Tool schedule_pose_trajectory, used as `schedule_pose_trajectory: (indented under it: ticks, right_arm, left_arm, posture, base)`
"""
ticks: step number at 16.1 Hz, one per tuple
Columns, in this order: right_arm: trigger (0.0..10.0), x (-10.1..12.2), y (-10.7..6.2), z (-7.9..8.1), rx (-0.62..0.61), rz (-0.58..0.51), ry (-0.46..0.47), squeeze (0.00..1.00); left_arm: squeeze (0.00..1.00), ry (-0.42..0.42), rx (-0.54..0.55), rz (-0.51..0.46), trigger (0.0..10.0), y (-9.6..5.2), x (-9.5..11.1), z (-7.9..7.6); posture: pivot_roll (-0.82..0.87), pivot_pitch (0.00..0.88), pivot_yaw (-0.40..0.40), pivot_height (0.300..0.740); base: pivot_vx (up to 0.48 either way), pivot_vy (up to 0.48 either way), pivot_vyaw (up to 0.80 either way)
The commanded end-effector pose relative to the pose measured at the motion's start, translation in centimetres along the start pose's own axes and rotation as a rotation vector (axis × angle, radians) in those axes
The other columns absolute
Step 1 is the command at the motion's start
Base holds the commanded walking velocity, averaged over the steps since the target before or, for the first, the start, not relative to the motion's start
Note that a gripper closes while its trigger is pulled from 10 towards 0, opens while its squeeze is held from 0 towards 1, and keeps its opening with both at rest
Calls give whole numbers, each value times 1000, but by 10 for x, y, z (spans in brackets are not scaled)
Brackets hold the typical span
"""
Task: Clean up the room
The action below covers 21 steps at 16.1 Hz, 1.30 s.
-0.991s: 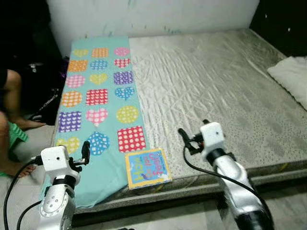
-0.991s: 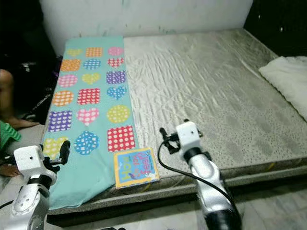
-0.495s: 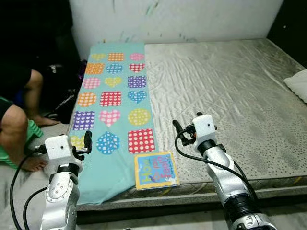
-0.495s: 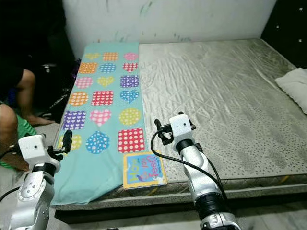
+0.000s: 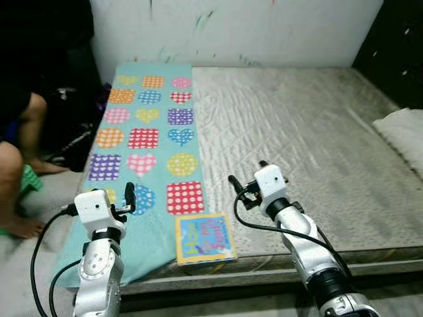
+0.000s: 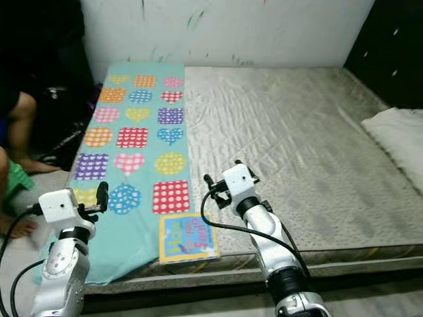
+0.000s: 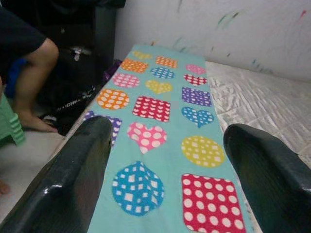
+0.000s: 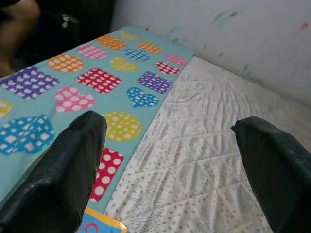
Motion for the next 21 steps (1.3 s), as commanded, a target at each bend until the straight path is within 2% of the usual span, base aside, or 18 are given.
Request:
schedule_pose_trajectory:
  ticks: [1, 4, 8, 11, 18, 21]
  right_arm:
    - [10000, -1, 0, -7, 0, 22, -30, 0]
    - [10000, -4, -2, -13, -5, 42, -39, 0]
    - [10000, -6, -1, -14, 11, 60, -52, 0]
    - [10000, -10, 1, -2, 34, 66, -33, 0]
    - [10000, -17, 5, 7, 53, 93, -22, 0]
    - [10000, -13, 5, 0, 6, 67, -23, 0]
  left_arm:
    - [0, 1, 3, -14, 10000, 2, 1, -4]
    - [0, -15, 32, -20, 10000, 3, 0, -4]
    - [0, -33, 58, -2, 10000, -5, -8, -6]
    - [0, -34, 87, 38, 10000, -12, -16, 3]
    - [0, -29, 153, 54, 10000, -24, -20, 20]
    - [0, -31, 151, 59, 10000, -26, -21, 19]
  posture:
    - [-80, 0, -94, 740]
    - [-82, 0, -130, 740]
    - [-61, 0, -126, 740]
    - [-26, 0, -126, 740]
    - [29, 0, -144, 740]
    - [22, 0, -134, 740]
  base:
    - [0, 0, 0]
    - [0, 0, 0]
    - [0, 0, 0]
    - [0, 0, 0]
    - [0, 0, 0]
    - [0, 0, 0]
Point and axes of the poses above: a point about 5 cm out from each wrist's last joint towards the gripper, its own y axis pointing out of the wrist towards the gripper, its own x axis along the axis of the wrist's last joint, z = x × y, the point moved 1 cm from there along y, pointing out of the wrist towards the gripper, and after that the axes turned 13 degrees about y, right-handed, at the moved point
